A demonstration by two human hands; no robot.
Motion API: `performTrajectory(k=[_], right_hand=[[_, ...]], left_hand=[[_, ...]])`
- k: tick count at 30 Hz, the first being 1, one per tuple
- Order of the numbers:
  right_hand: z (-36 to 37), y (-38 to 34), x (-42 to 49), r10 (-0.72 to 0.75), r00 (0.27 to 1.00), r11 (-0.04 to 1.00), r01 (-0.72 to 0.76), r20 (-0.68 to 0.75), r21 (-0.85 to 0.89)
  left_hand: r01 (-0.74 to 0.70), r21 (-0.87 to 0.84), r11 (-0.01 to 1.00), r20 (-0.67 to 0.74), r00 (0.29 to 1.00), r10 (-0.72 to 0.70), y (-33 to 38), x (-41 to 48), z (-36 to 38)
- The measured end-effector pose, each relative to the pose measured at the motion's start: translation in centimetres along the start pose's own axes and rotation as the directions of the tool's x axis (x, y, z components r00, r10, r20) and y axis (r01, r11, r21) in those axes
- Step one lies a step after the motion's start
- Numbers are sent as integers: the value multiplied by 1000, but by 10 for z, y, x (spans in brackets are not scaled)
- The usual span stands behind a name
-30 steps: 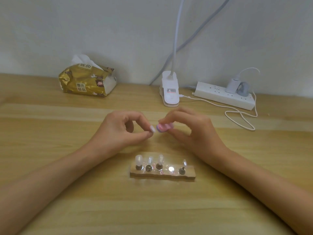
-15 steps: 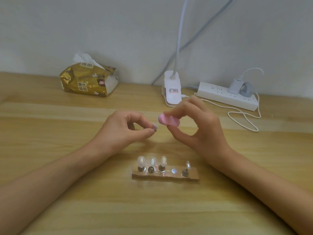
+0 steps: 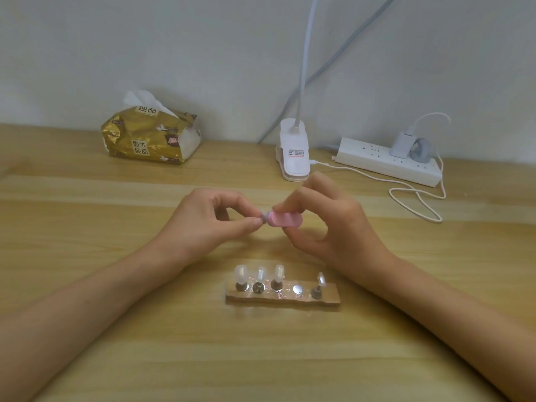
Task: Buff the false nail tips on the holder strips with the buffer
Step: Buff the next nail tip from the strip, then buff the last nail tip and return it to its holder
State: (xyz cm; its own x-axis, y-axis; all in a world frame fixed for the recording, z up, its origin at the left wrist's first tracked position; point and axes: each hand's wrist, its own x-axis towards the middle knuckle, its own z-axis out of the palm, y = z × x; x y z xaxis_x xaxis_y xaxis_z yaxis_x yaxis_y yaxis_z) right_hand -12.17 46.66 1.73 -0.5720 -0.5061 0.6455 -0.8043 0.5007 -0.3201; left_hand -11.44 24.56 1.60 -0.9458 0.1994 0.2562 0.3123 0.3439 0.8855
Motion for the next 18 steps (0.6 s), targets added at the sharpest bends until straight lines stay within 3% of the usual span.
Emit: performTrajectory(k=[4,9,12,14,18], right_hand=[[-13,8,-3,59,998,998,-59,-5,6],[-17,14,-2,134,990,988,-137,41,72],[-16,14,-3,123,990,986,-129,64,102],[-16,14,-4,100,992,988,-108,75,109],[-15,15,-5,91,992,988,-100,84,115]], left_hand=[[1,-28,1000,-57,998,-3,9,-4,1],[-138,-10,990,-36,990,138,41,-23,1],[-217,88,972,114,972,206,55,-43,14],[-227,244,943,177,966,187,55,-51,25],[-175,411,895,185,977,106,46,-52,33]])
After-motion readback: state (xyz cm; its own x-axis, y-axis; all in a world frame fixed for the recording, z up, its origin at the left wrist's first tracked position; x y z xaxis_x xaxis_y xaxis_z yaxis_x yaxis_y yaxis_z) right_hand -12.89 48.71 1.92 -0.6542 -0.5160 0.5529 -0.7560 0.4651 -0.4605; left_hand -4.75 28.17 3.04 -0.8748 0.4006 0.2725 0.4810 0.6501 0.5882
